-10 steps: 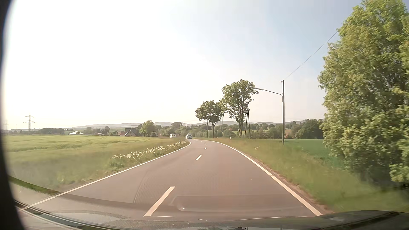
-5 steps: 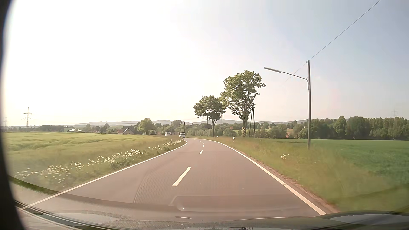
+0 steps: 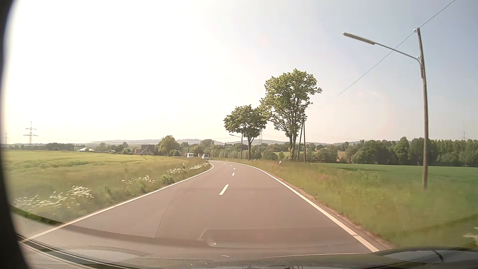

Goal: Follow the waypoints while adhering to traffic rules and regulations

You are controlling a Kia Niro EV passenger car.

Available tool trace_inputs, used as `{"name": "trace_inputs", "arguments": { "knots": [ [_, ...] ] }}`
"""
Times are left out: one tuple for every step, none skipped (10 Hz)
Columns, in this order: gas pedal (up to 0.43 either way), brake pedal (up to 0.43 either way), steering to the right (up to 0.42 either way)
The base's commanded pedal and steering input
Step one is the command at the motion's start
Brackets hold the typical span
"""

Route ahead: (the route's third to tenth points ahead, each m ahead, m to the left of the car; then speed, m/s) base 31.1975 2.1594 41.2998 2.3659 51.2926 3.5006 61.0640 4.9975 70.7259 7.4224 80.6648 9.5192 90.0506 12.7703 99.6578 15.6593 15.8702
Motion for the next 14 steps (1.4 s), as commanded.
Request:
{"name": "trace_inputs", "arguments": {
  "knots": [
    [0.169,0.0,-0.001],
    [0.177,0.0,-0.001],
    [0.189,0.0,-0.002],
    [0.197,0.0,-0.003],
    [0.197,0.0,-0.006],
    [0.197,0.0,-0.008],
    [0.197,0.0,-0.008],
    [0.197,0.0,-0.008],
    [0.197,0.0,-0.008],
    [0.197,0.0,-0.008],
    [0.197,0.0,-0.008],
    [0.197,0.0,-0.012],
    [0.197,0.0,-0.017],
    [0.197,0.0,-0.021]
  ]
}}
